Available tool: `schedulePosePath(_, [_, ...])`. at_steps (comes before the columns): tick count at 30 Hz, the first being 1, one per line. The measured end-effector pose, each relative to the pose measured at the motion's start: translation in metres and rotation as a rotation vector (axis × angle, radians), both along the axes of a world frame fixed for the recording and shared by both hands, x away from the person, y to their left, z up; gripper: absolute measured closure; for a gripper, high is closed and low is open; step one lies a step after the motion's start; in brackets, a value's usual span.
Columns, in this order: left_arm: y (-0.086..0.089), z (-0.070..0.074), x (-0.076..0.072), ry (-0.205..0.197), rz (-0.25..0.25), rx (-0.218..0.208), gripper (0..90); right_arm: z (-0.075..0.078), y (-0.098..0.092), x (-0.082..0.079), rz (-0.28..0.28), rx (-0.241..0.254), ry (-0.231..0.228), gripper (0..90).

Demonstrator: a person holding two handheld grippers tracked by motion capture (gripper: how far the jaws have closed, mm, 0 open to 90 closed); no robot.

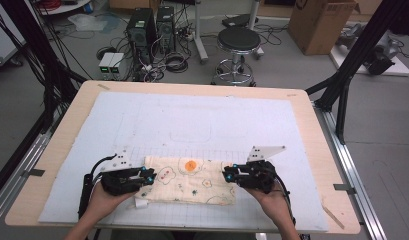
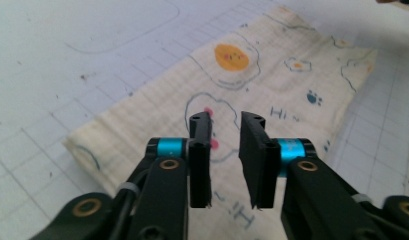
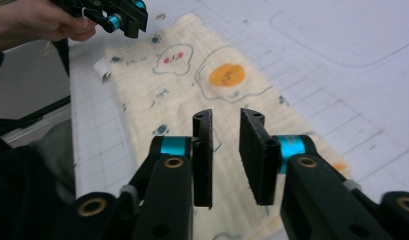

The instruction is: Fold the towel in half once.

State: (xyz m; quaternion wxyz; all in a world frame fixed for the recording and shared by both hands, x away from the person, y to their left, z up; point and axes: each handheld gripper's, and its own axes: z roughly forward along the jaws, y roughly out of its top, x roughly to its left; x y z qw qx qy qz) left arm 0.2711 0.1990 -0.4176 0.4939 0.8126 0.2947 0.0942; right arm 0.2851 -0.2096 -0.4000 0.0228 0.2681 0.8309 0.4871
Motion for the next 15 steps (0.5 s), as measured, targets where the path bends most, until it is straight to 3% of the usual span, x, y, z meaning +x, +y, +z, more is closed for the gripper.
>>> schedulePosePath(5, [-0.01, 0.003, 0.017, 0.004, 0.037, -0.056, 84.3, 0.0, 0.014, 0.015, -0.002, -0.013, -0.014, 86.1])
schedulePosePath(8, [-0.018, 0.004, 0.027, -0.01, 0.051, -0.031, 86.0, -0.001, 0.023, 0.025, -0.004, -0.018, -0.014, 87.9])
schedulePosePath(15, [-0.036, 0.0, 0.045, 0.004, 0.058, 0.002, 86.4, -0.009, 0.043, 0.046, -0.018, -0.032, 0.008, 89.5])
